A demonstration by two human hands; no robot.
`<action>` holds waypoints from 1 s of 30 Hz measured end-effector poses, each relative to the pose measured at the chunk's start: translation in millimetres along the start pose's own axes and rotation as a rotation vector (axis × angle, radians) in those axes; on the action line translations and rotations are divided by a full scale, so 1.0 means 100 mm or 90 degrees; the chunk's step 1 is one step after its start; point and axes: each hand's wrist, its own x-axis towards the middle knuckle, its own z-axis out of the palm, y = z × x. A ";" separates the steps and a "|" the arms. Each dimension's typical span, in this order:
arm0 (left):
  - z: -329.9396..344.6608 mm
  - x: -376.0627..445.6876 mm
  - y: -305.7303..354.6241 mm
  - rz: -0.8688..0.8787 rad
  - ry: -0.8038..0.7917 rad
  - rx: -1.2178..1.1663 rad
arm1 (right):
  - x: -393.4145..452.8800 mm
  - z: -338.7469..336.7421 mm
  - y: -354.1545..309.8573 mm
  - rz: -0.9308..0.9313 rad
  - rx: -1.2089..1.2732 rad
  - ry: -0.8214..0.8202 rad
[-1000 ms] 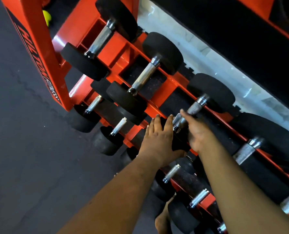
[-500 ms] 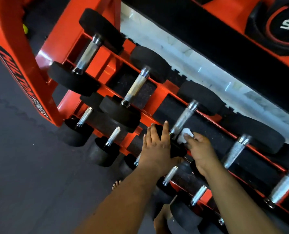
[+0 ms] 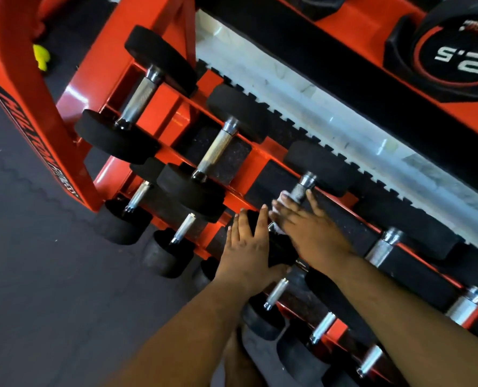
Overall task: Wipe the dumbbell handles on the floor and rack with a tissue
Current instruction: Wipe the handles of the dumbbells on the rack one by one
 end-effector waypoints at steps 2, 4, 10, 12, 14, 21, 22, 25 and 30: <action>-0.01 0.00 0.03 -0.007 0.004 0.007 | -0.13 -0.02 -0.01 -0.066 -0.008 -0.041; -0.01 0.00 0.05 -0.014 0.005 0.017 | -0.22 -0.02 0.02 -0.088 0.019 -0.024; -0.08 -0.06 -0.01 -0.016 0.018 0.064 | -0.35 -0.09 0.10 -0.019 0.318 0.167; -0.17 -0.08 -0.12 0.003 0.074 0.089 | -0.29 -0.28 0.04 0.104 0.479 0.243; -0.28 -0.08 -0.29 0.043 0.201 0.158 | -0.15 -0.48 -0.03 0.199 0.592 0.292; -0.96 0.23 -0.93 -0.056 0.331 0.187 | 0.93 -0.85 -0.28 0.224 0.692 0.497; -1.05 0.29 -1.00 -0.075 0.302 0.169 | 1.10 -0.89 -0.30 0.194 0.639 0.540; -1.22 0.43 -1.13 -0.068 0.210 0.118 | 1.60 -0.92 -0.30 0.078 0.441 0.583; -1.27 0.46 -1.11 -0.051 0.159 0.000 | 1.84 -0.62 -0.29 -0.093 0.150 0.341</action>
